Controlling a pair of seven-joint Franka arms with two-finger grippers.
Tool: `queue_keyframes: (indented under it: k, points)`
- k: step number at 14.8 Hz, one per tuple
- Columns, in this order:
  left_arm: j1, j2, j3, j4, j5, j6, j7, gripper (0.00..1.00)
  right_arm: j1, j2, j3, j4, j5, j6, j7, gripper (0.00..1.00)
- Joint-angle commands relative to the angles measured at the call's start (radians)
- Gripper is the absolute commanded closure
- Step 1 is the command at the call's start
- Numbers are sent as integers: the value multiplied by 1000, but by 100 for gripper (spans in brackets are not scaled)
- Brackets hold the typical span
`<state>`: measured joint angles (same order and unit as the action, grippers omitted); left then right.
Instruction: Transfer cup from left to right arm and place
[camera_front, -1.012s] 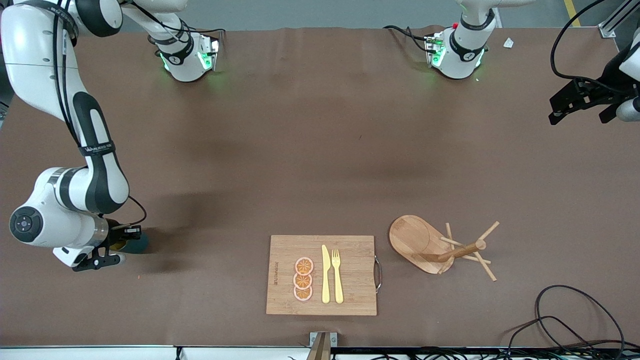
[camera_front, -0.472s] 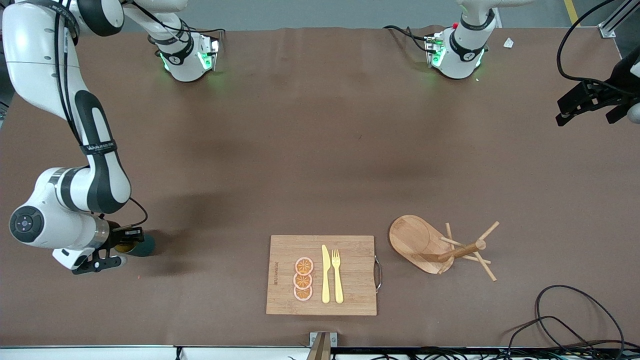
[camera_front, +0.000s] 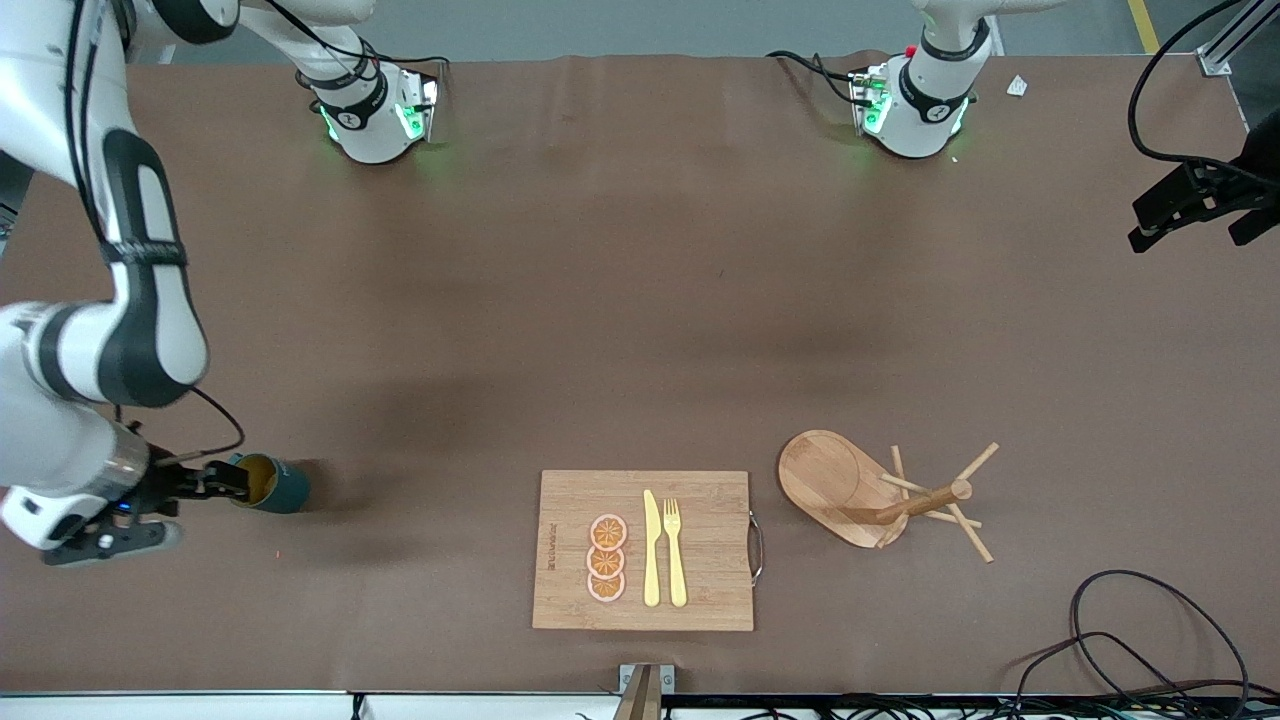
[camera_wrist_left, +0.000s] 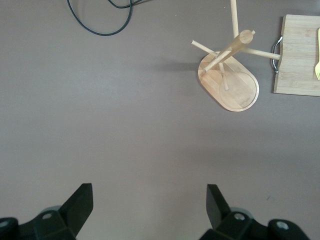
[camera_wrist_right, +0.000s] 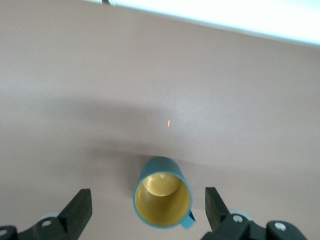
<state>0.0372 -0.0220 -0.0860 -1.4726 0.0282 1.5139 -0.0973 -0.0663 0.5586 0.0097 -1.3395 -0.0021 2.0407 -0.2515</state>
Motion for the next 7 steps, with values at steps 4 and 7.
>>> queue_keyframes:
  k: [4, 7]
  points:
    - [3, -7, -3, 3, 6, -3, 10, 0, -14, -279, 9, -61, -13, -239, 154, 0]
    - [0, -12, -11, 5, 4, -3, 10, 0, -17, -443, 10, -162, -13, -313, 190, 0]
